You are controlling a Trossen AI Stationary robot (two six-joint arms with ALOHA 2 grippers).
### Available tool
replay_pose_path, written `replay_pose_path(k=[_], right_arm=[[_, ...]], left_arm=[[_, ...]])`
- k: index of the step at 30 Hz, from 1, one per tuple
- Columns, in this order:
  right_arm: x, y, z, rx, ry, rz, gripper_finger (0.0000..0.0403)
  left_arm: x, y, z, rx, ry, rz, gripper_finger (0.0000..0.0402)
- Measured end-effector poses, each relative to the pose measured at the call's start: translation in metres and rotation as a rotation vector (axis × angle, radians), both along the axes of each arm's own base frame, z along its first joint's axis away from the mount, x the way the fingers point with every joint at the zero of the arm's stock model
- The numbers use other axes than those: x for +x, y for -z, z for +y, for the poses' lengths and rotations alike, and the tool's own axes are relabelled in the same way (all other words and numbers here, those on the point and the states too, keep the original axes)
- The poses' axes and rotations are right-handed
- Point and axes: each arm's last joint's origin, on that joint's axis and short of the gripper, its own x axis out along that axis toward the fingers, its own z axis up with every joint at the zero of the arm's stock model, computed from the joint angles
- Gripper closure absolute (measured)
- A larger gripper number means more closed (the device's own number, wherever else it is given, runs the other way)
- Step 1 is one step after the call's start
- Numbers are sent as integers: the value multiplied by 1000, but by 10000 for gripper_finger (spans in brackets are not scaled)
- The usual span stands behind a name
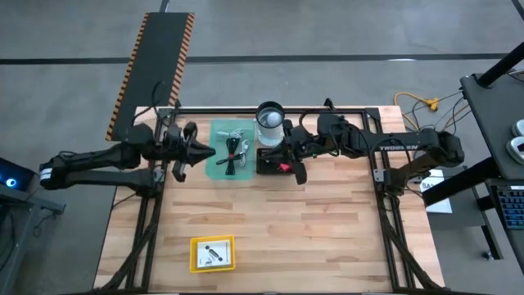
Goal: Pick and place items into bin
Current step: Return to Home Position
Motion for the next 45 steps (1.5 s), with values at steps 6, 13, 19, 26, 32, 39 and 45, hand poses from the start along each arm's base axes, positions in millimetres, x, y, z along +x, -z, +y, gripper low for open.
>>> replay_pose_path(k=[6, 13, 19, 26, 32, 39, 45], right_arm=[[-5, 6, -3, 2, 109, -72, 394], [-8, 18, -4, 6, 162, -108, 394], [-11, 27, -3, 68, 163, -75, 394], [-23, 34, -1, 111, 213, -64, 394], [-35, 53, 18, 127, 214, -93, 394], [-59, 94, 42, 110, 204, -194, 394], [-98, 110, 40, 101, 233, -200, 394]], left_arm=[[-10, 35, -8, 3, -50, -31, 401], [-17, 74, -15, -44, -23, -145, 401], [-30, 76, -19, -62, -10, -132, 401], [-47, 85, -20, -117, -71, -71, 402], [-55, 93, -20, -89, -74, -94, 402], [-57, 99, -22, 144, -41, -111, 402], [-59, 100, -24, 322, -18, -115, 401]])
